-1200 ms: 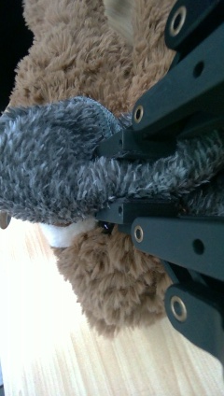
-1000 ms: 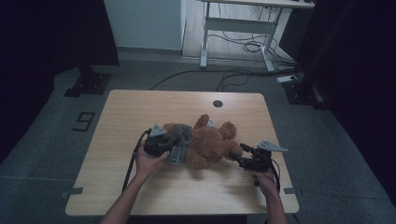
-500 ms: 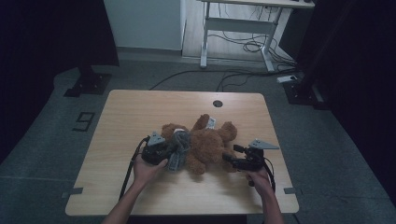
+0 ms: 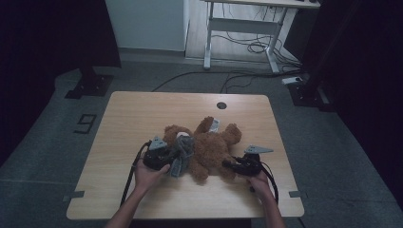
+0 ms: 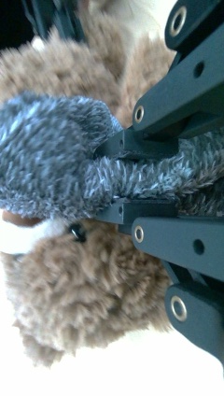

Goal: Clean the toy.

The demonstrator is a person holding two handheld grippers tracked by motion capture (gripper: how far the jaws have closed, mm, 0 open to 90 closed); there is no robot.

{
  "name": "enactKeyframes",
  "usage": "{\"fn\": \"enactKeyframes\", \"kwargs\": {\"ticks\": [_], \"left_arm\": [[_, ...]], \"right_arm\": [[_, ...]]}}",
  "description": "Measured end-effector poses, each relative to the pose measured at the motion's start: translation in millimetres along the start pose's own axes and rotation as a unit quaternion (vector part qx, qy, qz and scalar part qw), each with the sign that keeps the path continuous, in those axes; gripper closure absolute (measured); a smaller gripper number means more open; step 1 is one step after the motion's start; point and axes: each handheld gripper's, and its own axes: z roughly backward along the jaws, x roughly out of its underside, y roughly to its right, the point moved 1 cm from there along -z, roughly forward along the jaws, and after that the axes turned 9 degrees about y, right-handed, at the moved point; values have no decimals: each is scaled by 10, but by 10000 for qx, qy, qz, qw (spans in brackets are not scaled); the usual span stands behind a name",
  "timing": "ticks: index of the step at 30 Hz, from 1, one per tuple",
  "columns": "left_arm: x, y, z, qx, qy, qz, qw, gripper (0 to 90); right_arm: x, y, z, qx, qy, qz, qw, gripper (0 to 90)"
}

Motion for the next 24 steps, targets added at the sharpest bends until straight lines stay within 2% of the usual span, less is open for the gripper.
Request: {"fn": "enactKeyframes", "kwargs": {"ticks": [3, 5, 9, 11, 13, 14, 15, 17, 22, 24], "left_arm": [[-167, 147, -2, 114, 114, -180, 9997, 742], [-328, 341, -77, 266, 182, -365, 9988, 742], [-554, 743, -396, 523, 84, -646, 9965, 738], [-589, 873, -566, 554, -6, -692, 9961, 736], [-578, 968, -758, 441, -166, -818, 9955, 733], [-546, 995, -867, 312, -301, -857, 9954, 733], [-523, 999, -917, 295, -344, -825, 9956, 734], [-475, 1003, -965, 232, -334, -854, 9955, 736], [-439, 943, -845, 185, -283, -949, 9949, 740], [-419, 857, -773, 48, -262, -938, 9952, 740]], "right_arm": [[5, 3, 4, 0, 13, -1, 10000, 630], [10, -1, 7, -10, 13, 28, 10000, 632], [26, -3, 18, -17, 51, 31, 10000, 634], [27, -4, 20, -13, 52, 29, 10000, 636], [28, -5, 25, -7, 61, 14, 10000, 638], [28, -4, 29, 5, 72, 10, 10000, 641], [29, -2, 34, 10, 83, -1, 10000, 646], [32, 5, 41, 30, 81, -2, 10000, 654], [35, 7, 45, -25, 53, 34, 10000, 659], [35, 6, 46, -22, 56, 22, 10000, 659]]}}
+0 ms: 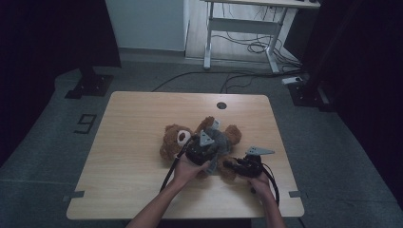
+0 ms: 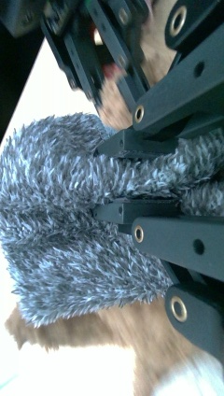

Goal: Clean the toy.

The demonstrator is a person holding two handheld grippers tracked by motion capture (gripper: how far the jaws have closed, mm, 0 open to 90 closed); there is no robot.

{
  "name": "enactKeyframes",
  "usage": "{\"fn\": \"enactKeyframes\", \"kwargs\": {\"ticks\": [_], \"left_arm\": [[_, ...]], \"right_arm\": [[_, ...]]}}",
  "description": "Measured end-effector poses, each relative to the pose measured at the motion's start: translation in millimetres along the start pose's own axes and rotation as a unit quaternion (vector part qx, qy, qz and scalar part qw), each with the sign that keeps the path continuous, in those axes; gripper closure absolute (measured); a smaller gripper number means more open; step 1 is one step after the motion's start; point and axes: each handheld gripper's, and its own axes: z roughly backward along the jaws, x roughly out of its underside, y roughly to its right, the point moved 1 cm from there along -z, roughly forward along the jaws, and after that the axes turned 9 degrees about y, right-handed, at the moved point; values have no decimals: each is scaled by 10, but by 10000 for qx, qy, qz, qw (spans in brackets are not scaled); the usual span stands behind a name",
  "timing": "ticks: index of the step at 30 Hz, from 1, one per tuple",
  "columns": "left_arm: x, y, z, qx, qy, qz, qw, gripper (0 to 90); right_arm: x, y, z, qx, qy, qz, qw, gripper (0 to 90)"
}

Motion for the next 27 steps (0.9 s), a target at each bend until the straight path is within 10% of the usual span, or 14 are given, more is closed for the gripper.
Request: {"fn": "enactKeyframes", "kwargs": {"ticks": [17, 27], "left_arm": [[286, -862, 695, -456, 416, 848, 9945, 742], [603, -1222, 836, -949, 122, 1187, 9883, 744]], "right_arm": [[6, 6, 4, -90, -29, -45, 9999, 662], [10, 11, 7, -82, -19, -46, 10000, 662]]}}
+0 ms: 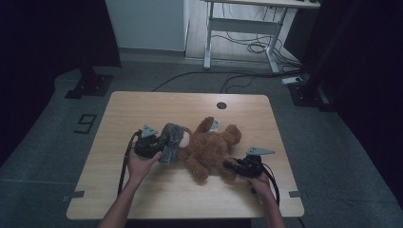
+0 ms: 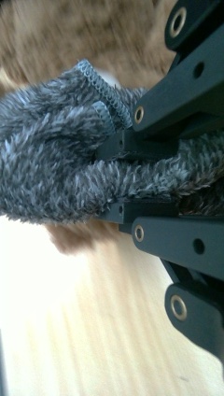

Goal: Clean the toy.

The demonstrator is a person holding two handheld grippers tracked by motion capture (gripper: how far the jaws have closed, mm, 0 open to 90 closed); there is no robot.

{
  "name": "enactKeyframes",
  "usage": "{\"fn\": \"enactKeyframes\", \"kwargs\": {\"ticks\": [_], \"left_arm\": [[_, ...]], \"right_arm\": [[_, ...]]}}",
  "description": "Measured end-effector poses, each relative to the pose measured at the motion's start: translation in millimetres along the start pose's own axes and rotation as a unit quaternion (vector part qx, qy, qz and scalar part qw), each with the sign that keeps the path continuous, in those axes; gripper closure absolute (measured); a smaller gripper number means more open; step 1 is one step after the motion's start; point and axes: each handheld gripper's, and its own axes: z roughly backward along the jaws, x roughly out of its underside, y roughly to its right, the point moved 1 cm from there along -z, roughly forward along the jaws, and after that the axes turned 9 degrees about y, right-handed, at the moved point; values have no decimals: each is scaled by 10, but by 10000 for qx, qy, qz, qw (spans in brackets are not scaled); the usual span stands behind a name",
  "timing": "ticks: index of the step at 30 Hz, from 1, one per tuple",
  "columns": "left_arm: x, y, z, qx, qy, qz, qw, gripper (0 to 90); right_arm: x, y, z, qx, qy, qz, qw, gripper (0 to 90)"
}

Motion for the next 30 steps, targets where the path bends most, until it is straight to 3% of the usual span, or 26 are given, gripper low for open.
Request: {"fn": "enactKeyframes", "kwargs": {"ticks": [4, 11, 13, 16, 19, 24, 27, 30], "left_arm": [[197, -170, -45, -138, -219, 245, 9994, 746], [518, -253, -208, -147, -630, 483, 9967, 750], [541, -285, -218, -76, -590, 601, 9964, 750], [528, -284, -221, -79, -628, 532, 9966, 750], [510, -316, -217, -34, -651, 587, 9961, 747], [393, -326, -64, 12, -407, 659, 9970, 746], [251, -284, 122, 198, -40, 736, 9971, 747], [57, -155, 287, 404, 309, 597, 9969, 746]], "right_arm": [[1, 0, -2, 7, 2, -5, 10000, 662], [11, 19, -1, 14, 9, -59, 10000, 662], [12, 20, 1, 20, 13, -66, 10000, 662], [15, 23, 1, 12, 30, -87, 10000, 662], [16, 25, 1, 7, 38, -89, 10000, 661], [17, 39, 10, 8, 40, -104, 9999, 661], [23, 57, 17, -6, 63, -158, 9999, 660], [28, 66, 18, -34, 86, -198, 9998, 661]]}}
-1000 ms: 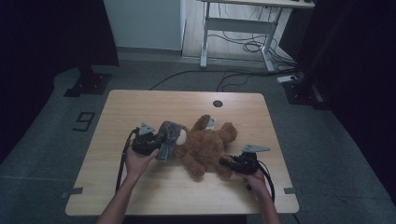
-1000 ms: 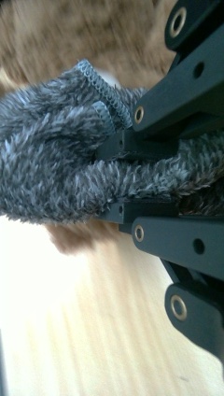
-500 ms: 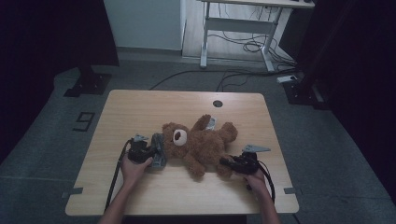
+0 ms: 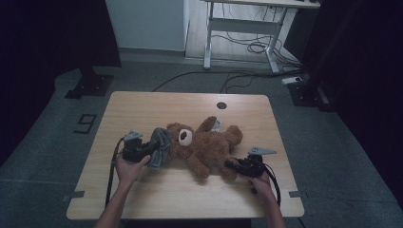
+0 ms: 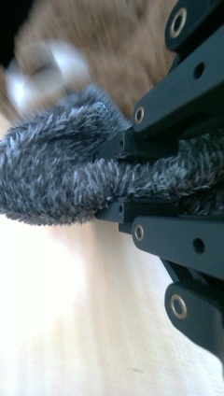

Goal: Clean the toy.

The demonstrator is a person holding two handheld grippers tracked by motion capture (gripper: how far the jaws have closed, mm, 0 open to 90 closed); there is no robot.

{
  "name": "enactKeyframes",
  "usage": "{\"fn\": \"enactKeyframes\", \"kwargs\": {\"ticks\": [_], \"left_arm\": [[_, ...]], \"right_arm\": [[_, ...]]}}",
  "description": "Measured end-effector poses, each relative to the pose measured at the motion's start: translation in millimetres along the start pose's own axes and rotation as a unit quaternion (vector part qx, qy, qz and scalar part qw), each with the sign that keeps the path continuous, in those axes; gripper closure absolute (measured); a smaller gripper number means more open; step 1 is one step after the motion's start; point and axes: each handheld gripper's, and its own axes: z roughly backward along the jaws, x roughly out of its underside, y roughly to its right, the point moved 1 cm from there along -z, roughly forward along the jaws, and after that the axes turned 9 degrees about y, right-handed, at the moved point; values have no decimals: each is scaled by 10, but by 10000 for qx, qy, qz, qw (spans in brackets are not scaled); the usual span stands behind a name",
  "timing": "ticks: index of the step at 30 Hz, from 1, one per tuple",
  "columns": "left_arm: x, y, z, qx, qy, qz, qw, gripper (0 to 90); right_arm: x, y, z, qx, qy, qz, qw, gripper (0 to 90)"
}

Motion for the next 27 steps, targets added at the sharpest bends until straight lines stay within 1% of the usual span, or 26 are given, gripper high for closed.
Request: {"fn": "enactKeyframes", "kwargs": {"ticks": [2, 4, 6, 8, 9, 10, 12, 13, 16, 18, 19, 21, 22, 23, 24, 25, 27], "left_arm": [[-121, 142, 43, 138, 147, -156, 9997, 746], [-228, 290, 37, 304, 253, -292, 9988, 746], [-314, 445, -17, 451, 301, -394, 9978, 746], [-375, 609, -104, 733, 291, -378, 9962, 744], [-395, 700, -157, 849, 276, -417, 9951, 744], [-408, 796, -222, 898, 227, -506, 9944, 744], [-410, 975, -386, 928, 74, -703, 9932, 742], [-400, 1048, -480, 967, -5, -737, 9926, 743], [-335, 1232, -771, 1046, -255, -761, 9913, 743], [-276, 1375, -941, 1241, -428, -704, 9888, 743], [-252, 1455, -1008, 1259, -479, -794, 9877, 743], [-214, 1595, -1117, 1214, -557, -1002, 9860, 741], [-197, 1642, -1164, 1190, -599, -1069, 9853, 741], [-177, 1675, -1202, 1107, -634, -1186, 9847, 741], [-162, 1688, -1227, 1022, -663, -1318, 9838, 741], [-152, 1682, -1239, 985, -686, -1351, 9835, 741], [-149, 1644, -1221, 1001, -699, -1335, 9835, 743]], "right_arm": [[-2, -8, -2, 7, -12, 29, 10000, 660], [-2, -13, -1, 12, -19, 30, 10000, 660], [-1, -13, -1, 10, -18, 45, 10000, 660], [-1, -11, -1, 3, -15, 36, 10000, 660], [0, -9, 0, -2, -10, 30, 10000, 660], [1, -7, 1, -9, -1, 26, 10000, 660], [3, -6, 0, -17, 11, 17, 10000, 660], [3, -8, 0, -17, 12, 13, 10000, 660], [3, -10, 0, -14, 7, 34, 10000, 660], [4, -15, -2, -13, -4, 43, 10000, 660], [4, -16, -4, -14, -11, 53, 10000, 660], [3, -13, -2, -10, -13, 42, 10000, 661], [3, -9, 0, -13, -10, 30, 10000, 661], [4, -7, 0, -10, 2, 13, 10000, 661], [4, -7, 1, -3, 0, 3, 10000, 661], [5, -6, 2, 4, 8, -3, 10000, 661], [5, -9, 0, -2, 9, 1, 10000, 661]]}}
